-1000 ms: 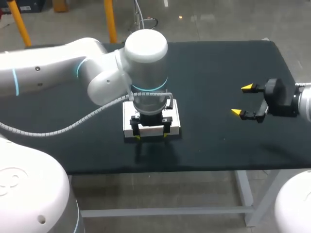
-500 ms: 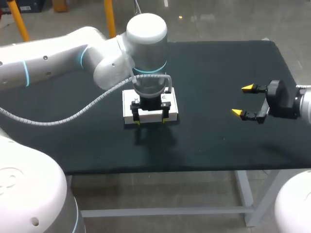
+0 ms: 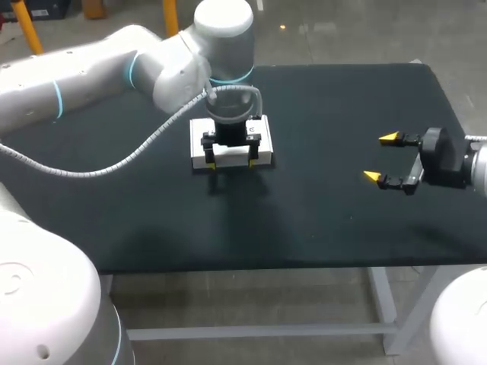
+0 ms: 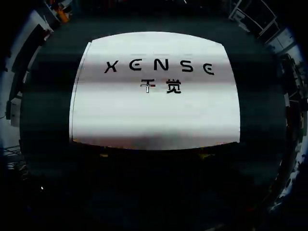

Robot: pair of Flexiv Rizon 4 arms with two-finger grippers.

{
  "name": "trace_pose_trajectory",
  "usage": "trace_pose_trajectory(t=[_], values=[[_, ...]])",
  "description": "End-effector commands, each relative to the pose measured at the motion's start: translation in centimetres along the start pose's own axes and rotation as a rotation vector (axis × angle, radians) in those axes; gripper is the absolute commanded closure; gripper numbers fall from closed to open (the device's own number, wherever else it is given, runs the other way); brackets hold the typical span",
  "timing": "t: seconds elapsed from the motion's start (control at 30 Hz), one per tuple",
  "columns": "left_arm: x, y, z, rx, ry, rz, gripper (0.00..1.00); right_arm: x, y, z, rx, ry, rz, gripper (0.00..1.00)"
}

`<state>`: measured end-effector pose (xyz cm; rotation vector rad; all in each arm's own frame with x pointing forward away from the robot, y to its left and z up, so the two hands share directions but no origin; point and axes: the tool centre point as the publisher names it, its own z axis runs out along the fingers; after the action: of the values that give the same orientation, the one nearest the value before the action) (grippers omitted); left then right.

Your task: Assemble the packaging by folding the flat box into shape, placing the metal phone stand inside, and closing the box properly

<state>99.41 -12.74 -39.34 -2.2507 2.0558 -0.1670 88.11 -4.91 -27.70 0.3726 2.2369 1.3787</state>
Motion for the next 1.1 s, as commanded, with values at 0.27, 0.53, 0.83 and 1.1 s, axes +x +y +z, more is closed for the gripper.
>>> trace_pose_trajectory(t=[0.27, 0.53, 0.83, 1.1], values=[[-0.4, -6.0, 0.7, -0.086, 0.007, 0.003, 0.0, 0.0, -0.2, -0.2, -0.015, 0.0, -0.002, 0.0], [-1.2, -9.7, 1.3, -0.102, 0.004, 0.0, 0.0, 0.0, -0.2, -0.2, -0.015, 0.0, -0.002, 0.0], [-2.1, -13.2, 1.7, -0.114, 0.002, -0.003, 0.0, 0.0, -0.2, -0.2, -0.015, 0.0, -0.002, 0.0], [-2.3, -15.4, 2.0, -0.122, 0.003, 0.007, 0.0, 0.0, -0.2, -0.2, -0.015, 0.0, -0.002, 0.0]])
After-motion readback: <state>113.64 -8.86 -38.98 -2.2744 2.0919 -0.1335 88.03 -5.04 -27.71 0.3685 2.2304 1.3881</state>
